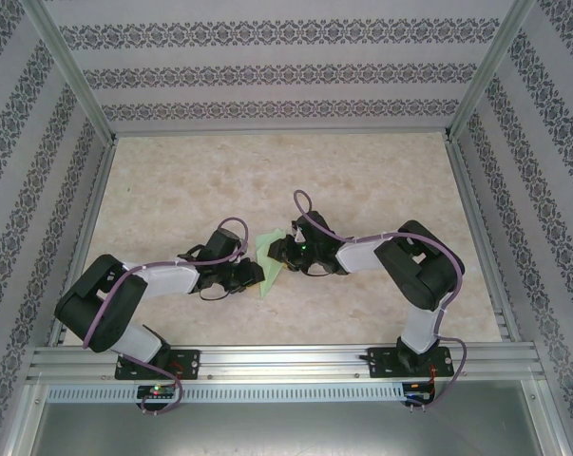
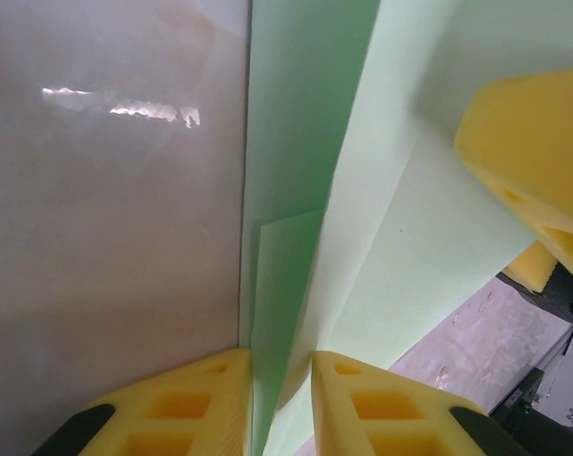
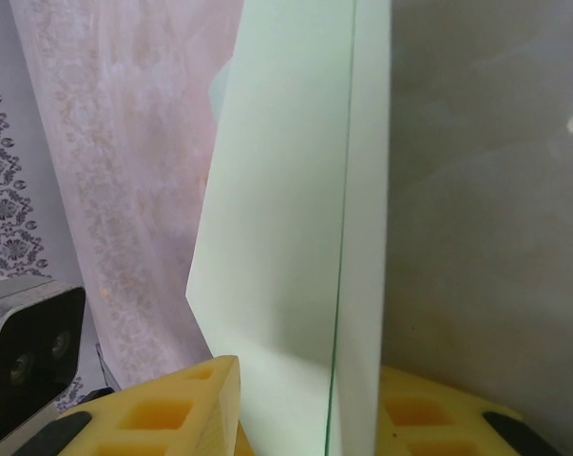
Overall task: Fold a paper plane with a square sheet of paper (pick it up from the middle)
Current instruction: Turn over the paper at the center of the table.
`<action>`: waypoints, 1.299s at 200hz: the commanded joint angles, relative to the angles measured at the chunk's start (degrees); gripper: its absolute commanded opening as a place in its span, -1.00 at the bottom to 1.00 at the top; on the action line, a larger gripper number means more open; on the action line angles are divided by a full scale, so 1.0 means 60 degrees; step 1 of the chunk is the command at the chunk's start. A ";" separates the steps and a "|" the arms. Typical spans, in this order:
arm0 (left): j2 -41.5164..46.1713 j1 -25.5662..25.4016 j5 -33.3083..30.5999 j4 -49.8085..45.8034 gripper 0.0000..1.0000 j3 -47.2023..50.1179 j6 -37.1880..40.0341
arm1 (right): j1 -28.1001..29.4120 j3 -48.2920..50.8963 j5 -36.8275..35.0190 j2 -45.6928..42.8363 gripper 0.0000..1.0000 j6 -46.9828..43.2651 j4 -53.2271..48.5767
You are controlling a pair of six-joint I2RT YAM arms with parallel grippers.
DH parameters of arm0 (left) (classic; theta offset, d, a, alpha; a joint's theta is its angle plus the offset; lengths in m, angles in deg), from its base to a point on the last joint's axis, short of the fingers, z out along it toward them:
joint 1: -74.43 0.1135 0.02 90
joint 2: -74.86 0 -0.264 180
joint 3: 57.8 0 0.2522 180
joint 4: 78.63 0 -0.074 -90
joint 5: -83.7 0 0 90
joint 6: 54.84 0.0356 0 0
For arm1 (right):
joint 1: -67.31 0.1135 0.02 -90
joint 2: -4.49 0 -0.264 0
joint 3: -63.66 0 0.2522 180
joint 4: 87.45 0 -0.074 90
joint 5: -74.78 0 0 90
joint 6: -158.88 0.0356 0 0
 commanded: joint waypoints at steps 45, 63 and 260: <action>0.0281 -0.0084 0.0041 0.0841 -0.51 0.0312 -0.0533 | -0.0015 0.0068 0.0156 0.0347 -0.40 -0.0423 0.0935; 0.0346 -0.0084 -0.0040 0.0740 -0.52 0.0296 -0.0535 | -0.0019 0.0021 0.0105 0.0404 -0.41 -0.0507 0.0785; 0.2622 -0.0069 -0.2246 -0.2191 -0.43 -0.0546 0.0839 | 0.0126 -0.1573 -0.1935 -0.1715 -0.91 -0.3072 -0.4122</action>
